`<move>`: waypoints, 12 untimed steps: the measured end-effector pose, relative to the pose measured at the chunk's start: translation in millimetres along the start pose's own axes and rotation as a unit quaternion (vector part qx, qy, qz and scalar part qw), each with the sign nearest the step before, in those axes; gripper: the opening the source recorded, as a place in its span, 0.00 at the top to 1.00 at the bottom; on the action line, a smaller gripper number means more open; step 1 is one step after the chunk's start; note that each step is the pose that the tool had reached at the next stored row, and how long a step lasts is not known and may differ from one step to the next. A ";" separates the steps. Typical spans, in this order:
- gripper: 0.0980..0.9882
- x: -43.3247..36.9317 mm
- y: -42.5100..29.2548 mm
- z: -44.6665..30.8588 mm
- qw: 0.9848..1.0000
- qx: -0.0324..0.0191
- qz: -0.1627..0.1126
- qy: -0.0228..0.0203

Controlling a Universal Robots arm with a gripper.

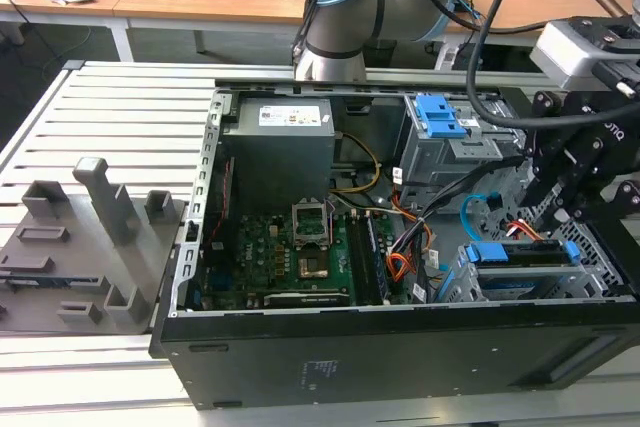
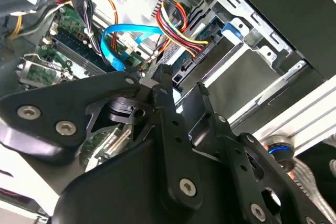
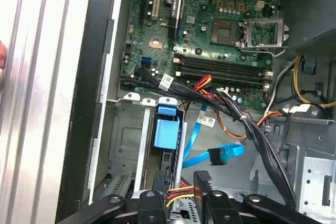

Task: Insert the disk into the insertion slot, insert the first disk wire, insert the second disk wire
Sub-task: 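Insert the second disk wire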

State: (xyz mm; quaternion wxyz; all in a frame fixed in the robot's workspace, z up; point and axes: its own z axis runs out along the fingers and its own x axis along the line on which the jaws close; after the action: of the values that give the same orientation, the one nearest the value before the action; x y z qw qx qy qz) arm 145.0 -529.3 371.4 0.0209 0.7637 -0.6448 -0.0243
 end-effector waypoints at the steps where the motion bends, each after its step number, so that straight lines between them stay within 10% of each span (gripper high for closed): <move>1: 0.70 0.0 0.0 -0.1 1.000 0.000 -0.018 0.001; 12: 0.70 -8.0 5.5 4.4 1.000 0.000 -0.020 0.001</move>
State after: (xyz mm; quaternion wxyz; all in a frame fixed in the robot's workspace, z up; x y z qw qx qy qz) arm 138.0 -522.4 367.4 0.0214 0.7765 -0.6293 -0.0240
